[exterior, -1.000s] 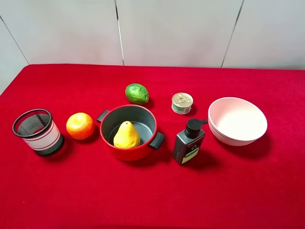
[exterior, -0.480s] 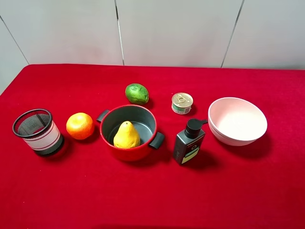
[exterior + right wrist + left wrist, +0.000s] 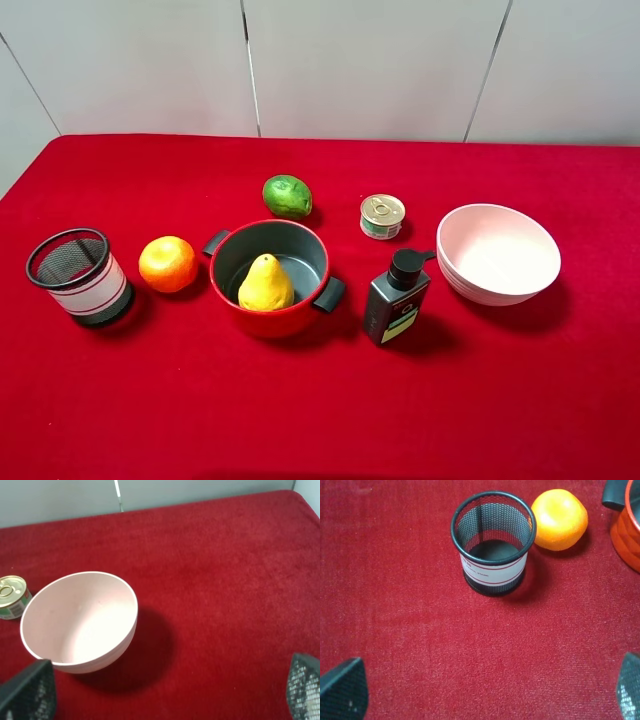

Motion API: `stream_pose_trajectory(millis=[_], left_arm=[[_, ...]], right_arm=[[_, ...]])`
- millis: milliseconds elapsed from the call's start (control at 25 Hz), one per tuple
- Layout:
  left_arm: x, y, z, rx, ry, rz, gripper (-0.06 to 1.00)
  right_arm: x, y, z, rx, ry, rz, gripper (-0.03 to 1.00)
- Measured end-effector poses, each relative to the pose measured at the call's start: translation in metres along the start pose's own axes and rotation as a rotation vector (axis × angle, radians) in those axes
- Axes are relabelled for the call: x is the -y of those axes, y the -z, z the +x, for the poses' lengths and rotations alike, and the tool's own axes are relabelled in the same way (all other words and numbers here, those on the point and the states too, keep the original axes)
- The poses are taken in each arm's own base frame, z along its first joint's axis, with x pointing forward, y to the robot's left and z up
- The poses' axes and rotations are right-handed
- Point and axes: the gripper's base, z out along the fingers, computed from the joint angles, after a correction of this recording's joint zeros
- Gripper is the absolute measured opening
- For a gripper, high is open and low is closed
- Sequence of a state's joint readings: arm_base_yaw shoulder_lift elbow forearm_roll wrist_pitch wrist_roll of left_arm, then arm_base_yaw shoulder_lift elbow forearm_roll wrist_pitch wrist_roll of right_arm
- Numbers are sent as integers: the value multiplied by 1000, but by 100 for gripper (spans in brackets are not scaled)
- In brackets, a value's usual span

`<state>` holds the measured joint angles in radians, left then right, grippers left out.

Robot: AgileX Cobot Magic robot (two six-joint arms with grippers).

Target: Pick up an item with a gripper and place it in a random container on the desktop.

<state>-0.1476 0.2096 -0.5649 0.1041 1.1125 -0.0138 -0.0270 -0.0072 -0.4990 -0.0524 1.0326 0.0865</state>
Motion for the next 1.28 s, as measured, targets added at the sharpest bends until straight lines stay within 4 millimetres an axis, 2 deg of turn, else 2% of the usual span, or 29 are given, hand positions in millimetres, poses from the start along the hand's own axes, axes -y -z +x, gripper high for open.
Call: stream_pose_trajectory(millis=[280,480,800,1280], left_arm=[[2,-16,5,-9,21,-8,99],[3,-17,6,-15,81,-23,99],[3,-17,7,-13,84,-22,99],[5,4,28,195,81,-30,99]], right_arm=[[0,0,0,0,0,0,69],[0,0,0,0,0,0,69],[0,0,0,0,0,0,69],[0,0,0,0,0,0,69]])
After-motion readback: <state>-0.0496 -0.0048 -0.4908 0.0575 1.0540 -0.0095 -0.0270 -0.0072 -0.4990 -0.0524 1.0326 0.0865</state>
